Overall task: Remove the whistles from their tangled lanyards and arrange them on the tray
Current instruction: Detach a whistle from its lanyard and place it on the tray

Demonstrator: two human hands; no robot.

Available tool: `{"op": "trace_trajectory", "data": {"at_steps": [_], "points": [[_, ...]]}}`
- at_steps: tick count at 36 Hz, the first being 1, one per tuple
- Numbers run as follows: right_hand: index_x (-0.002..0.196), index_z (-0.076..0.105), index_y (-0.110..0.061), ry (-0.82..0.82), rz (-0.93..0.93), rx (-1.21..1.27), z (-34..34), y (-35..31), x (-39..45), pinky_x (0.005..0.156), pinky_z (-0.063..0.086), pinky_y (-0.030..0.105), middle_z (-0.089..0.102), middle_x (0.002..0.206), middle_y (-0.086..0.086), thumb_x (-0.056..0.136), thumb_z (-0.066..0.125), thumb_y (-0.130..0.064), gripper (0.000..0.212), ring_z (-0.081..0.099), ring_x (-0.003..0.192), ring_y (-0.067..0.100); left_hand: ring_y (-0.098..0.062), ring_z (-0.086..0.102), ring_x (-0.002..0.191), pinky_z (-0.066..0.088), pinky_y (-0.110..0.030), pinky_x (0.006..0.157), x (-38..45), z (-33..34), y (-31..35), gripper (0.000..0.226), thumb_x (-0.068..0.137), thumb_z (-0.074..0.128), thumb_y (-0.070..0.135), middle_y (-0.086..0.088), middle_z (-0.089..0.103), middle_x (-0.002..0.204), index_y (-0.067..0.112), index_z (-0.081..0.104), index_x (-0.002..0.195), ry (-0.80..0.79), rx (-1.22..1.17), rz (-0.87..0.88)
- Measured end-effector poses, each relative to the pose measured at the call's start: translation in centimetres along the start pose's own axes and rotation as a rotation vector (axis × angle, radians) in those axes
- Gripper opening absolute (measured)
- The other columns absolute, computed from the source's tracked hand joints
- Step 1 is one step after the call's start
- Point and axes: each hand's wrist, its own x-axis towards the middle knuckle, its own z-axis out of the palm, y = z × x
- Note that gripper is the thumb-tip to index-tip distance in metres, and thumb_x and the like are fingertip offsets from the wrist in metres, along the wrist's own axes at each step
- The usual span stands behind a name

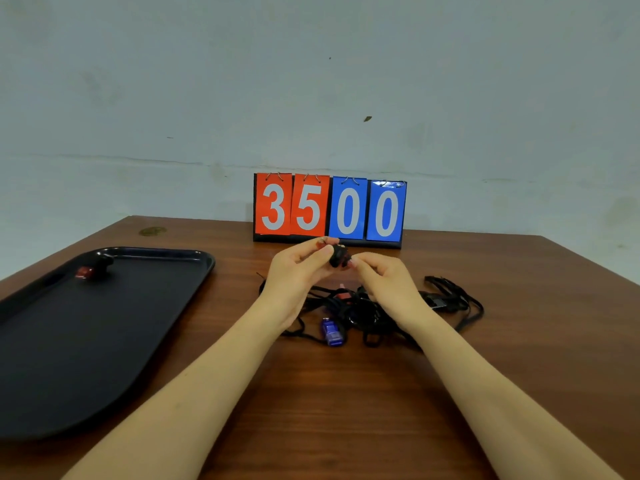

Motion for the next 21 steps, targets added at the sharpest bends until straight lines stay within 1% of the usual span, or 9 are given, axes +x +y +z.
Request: {"op": "trace_trajectory", "data": {"at_steps": [4, 7, 9, 12, 13, 15, 17, 19, 21], "points": [[0.103, 0.071, -0.014, -0.005, 0.015, 0.083, 0.3, 0.0, -0.2, 0.047, 0.038, 0.008, 0.056, 0.051, -0.021, 0.100, 0.047, -0.022, 0.025, 0.050, 0.048, -0.006, -0.022, 0.069, 0.102, 0.057, -0.029, 0.082, 0.1, -0.1, -0.3, 0.019, 0.095, 0.054, 0.005, -0.013, 0.073, 0.103, 0.001, 0.067, 0.107, -0.029, -0.159, -0.060], [0.093, 0.069, -0.019, -0.009, 0.024, 0.108, 0.6, -0.1, -0.4, 0.048, 0.038, 0.006, 0.056, 0.051, -0.021, 0.100, 0.047, -0.023, 0.024, 0.050, 0.048, -0.007, -0.022, 0.070, 0.101, 0.058, -0.029, 0.082, 0.3, 0.0, -0.7, 0.017, 0.095, 0.053, 0.005, -0.013, 0.073, 0.101, 0.001, 0.067, 0.104, -0.013, -0.256, -0.100], [0.086, 0.069, -0.021, 0.006, 0.017, 0.029, 1.1, 0.0, -0.3, 0.055, 0.041, 0.007, 0.062, 0.059, -0.018, 0.100, 0.048, -0.023, 0.025, 0.056, 0.056, -0.006, -0.022, 0.070, 0.099, 0.058, -0.029, 0.082, 0.3, 0.1, -1.0, 0.016, 0.095, 0.054, 0.005, -0.013, 0.074, 0.100, 0.002, 0.067, 0.103, 0.031, -0.285, -0.115], [0.093, 0.072, -0.017, 0.000, 0.035, -0.146, 1.5, 1.0, 0.0, 0.073, 0.052, 0.023, 0.071, 0.083, -0.004, 0.099, 0.049, -0.023, 0.024, 0.064, 0.078, 0.007, -0.021, 0.071, 0.098, 0.059, -0.029, 0.081, 0.3, 0.3, -1.5, 0.015, 0.095, 0.055, 0.005, -0.015, 0.072, 0.105, 0.003, 0.068, 0.103, 0.104, -0.247, -0.108], [0.094, 0.072, -0.017, -0.006, 0.034, -0.178, 1.6, 1.3, 0.1, 0.076, 0.051, 0.023, 0.071, 0.085, -0.002, 0.099, 0.050, -0.022, 0.023, 0.064, 0.081, 0.008, -0.020, 0.071, 0.097, 0.059, -0.029, 0.081, 0.2, 0.4, -1.6, 0.015, 0.095, 0.056, 0.006, -0.015, 0.072, 0.105, 0.005, 0.069, 0.102, 0.124, -0.223, -0.103], [0.095, 0.071, -0.021, -0.017, 0.024, -0.201, 1.7, 1.4, 0.1, 0.074, 0.048, 0.012, 0.070, 0.087, -0.007, 0.099, 0.049, -0.022, 0.022, 0.063, 0.083, 0.003, -0.019, 0.071, 0.096, 0.058, -0.031, 0.083, 0.2, 0.5, -1.8, 0.014, 0.094, 0.057, 0.007, -0.013, 0.072, 0.105, 0.007, 0.070, 0.100, 0.152, -0.182, -0.091], [0.097, 0.070, -0.022, -0.026, 0.015, -0.211, 1.8, 1.4, 0.2, 0.073, 0.046, 0.010, 0.070, 0.088, -0.008, 0.100, 0.048, -0.022, 0.022, 0.063, 0.083, 0.002, -0.018, 0.072, 0.094, 0.058, -0.032, 0.086, 0.4, 0.6, -1.9, 0.014, 0.094, 0.058, 0.008, -0.012, 0.073, 0.104, 0.008, 0.070, 0.101, 0.168, -0.147, -0.079], [0.094, 0.069, -0.022, -0.041, 0.012, -0.231, 2.0, 1.6, 0.4, 0.076, 0.049, 0.016, 0.068, 0.084, -0.008, 0.100, 0.046, -0.023, 0.024, 0.062, 0.081, 0.004, -0.017, 0.072, 0.093, 0.058, -0.032, 0.085, 0.6, 0.5, -1.9, 0.014, 0.094, 0.058, 0.009, -0.012, 0.073, 0.103, 0.008, 0.070, 0.101, 0.179, -0.140, -0.068], [0.090, 0.066, -0.023, -0.070, 0.023, -0.250, 2.2, 1.8, 0.5, 0.080, 0.053, 0.028, 0.065, 0.079, -0.007, 0.101, 0.045, -0.024, 0.025, 0.062, 0.078, 0.008, -0.016, 0.072, 0.093, 0.058, -0.031, 0.085, 0.7, 0.4, -2.0, 0.015, 0.094, 0.058, 0.009, -0.011, 0.073, 0.104, 0.009, 0.069, 0.104, 0.188, -0.137, -0.060]]}}
